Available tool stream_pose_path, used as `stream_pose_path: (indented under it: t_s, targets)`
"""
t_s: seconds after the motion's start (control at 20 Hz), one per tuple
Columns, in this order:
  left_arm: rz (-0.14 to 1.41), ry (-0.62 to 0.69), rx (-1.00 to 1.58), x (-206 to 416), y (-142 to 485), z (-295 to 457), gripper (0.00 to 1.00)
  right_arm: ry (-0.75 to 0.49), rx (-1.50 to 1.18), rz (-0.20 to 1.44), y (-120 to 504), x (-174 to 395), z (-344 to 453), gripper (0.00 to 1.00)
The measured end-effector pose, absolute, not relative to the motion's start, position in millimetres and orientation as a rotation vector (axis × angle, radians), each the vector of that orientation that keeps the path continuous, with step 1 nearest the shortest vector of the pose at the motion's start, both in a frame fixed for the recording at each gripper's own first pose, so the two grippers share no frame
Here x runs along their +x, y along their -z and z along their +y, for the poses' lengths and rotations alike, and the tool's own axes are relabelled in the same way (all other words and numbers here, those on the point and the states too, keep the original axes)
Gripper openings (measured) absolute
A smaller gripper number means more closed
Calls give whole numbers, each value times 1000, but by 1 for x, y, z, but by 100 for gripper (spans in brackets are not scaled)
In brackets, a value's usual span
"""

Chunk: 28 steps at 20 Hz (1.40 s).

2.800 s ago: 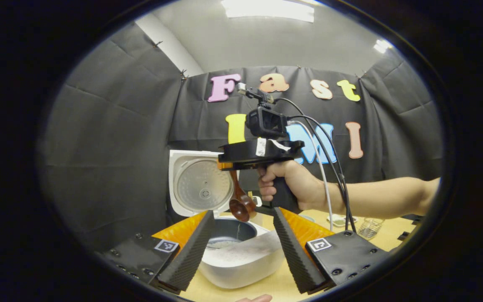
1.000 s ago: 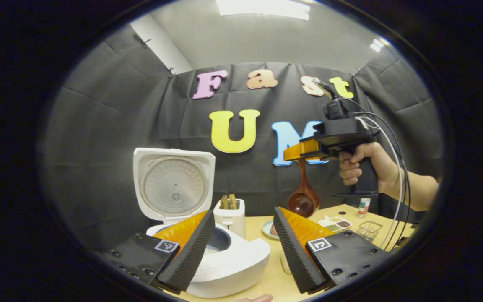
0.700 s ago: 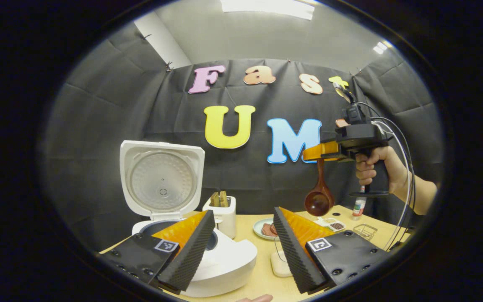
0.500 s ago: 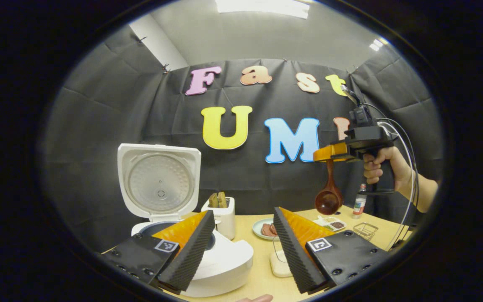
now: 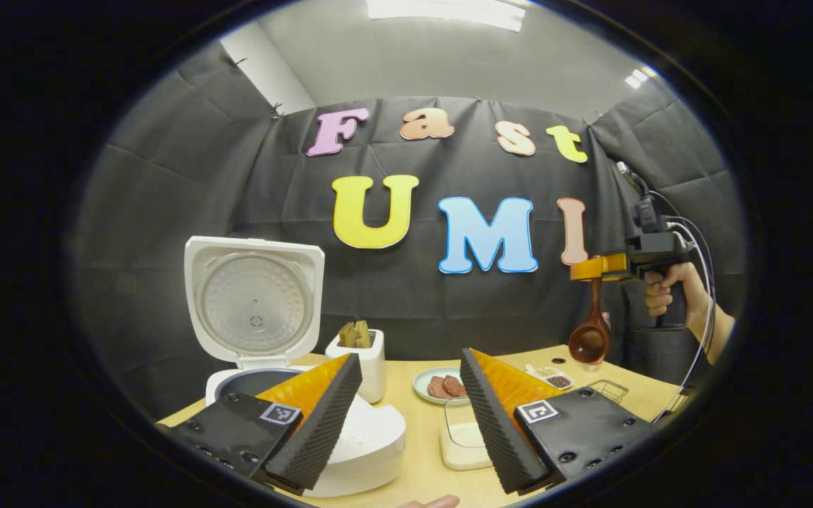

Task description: Close the left gripper, press the button to open the rice cooker; take a wooden spoon from the chopstick holder with the right hand, scoop a spoonful of rice and pour it into the rice cooker, then put the wooden spoon back into the chopstick holder.

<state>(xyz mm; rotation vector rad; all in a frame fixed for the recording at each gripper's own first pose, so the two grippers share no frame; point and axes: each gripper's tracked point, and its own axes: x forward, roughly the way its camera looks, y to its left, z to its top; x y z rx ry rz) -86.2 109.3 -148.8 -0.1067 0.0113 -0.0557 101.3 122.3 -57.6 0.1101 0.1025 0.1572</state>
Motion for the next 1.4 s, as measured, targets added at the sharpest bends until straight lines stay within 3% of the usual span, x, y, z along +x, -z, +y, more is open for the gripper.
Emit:
stream_pose_path:
  t_s: [0.65,1.4]
  targets:
    - [-7,98,-66,-81,146,83,98,-50,177,128,97,86,35,16]
    - [-18,99,-86,-84,158,93,94,-20,259,167,131,79,25,16]
